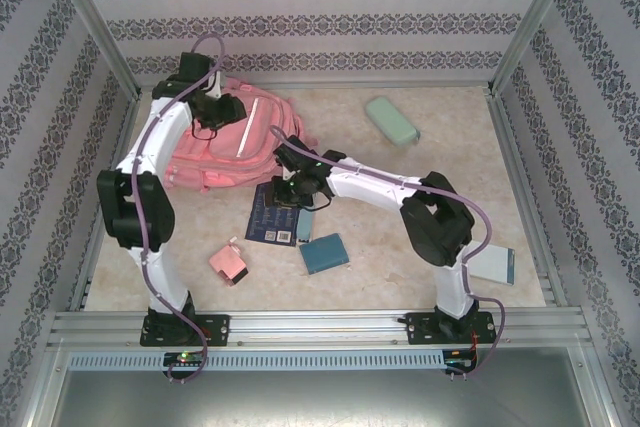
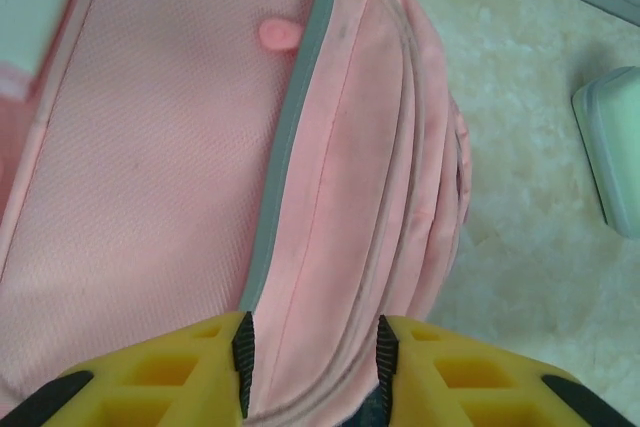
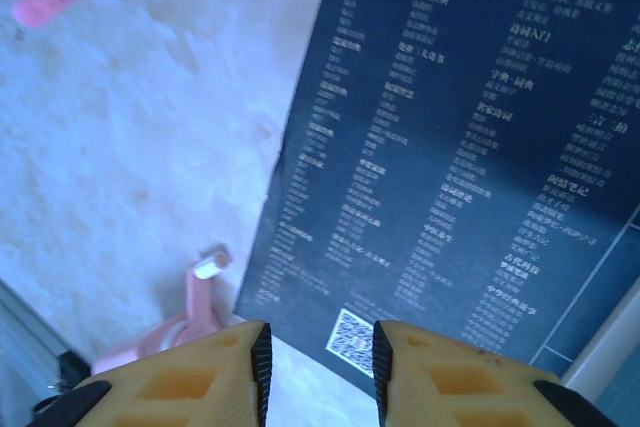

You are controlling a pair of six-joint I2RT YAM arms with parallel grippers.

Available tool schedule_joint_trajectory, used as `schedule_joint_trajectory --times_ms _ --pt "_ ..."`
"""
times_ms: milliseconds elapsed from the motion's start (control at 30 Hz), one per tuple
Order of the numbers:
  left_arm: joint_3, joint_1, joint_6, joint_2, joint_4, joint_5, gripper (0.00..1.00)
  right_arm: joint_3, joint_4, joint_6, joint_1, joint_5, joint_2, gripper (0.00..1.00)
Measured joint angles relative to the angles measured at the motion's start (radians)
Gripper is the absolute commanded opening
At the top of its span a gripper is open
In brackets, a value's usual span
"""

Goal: Pack books, pencil case, and school supplies into a backpack

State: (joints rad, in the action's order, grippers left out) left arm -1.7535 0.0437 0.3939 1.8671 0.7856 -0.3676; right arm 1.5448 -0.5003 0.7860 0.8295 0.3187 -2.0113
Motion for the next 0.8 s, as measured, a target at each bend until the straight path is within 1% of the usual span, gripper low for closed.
schedule_joint_trajectory --times_ms 233,433,633,800 --pt "0.252 0.000 0.026 -0.211 -0.048 -0.028 0.40 0.034 -0.156 -0.059 -0.002 -0.069 -0.032 0.37" --pt "0.464 0.008 0.049 -0.349 -0.077 -0.060 0.41 0.008 -0.197 -0.099 -0.017 -0.109 -0.009 0.37" --pt "0.649 0.051 0.086 -0.421 -0.110 -0.097 0.41 -0.062 -0.241 -0.134 -0.088 -0.153 0.045 0.38" --pt "0.769 0.116 0.126 -0.428 -0.153 -0.112 0.41 -0.110 -0.252 -0.166 -0.133 -0.183 0.083 0.41"
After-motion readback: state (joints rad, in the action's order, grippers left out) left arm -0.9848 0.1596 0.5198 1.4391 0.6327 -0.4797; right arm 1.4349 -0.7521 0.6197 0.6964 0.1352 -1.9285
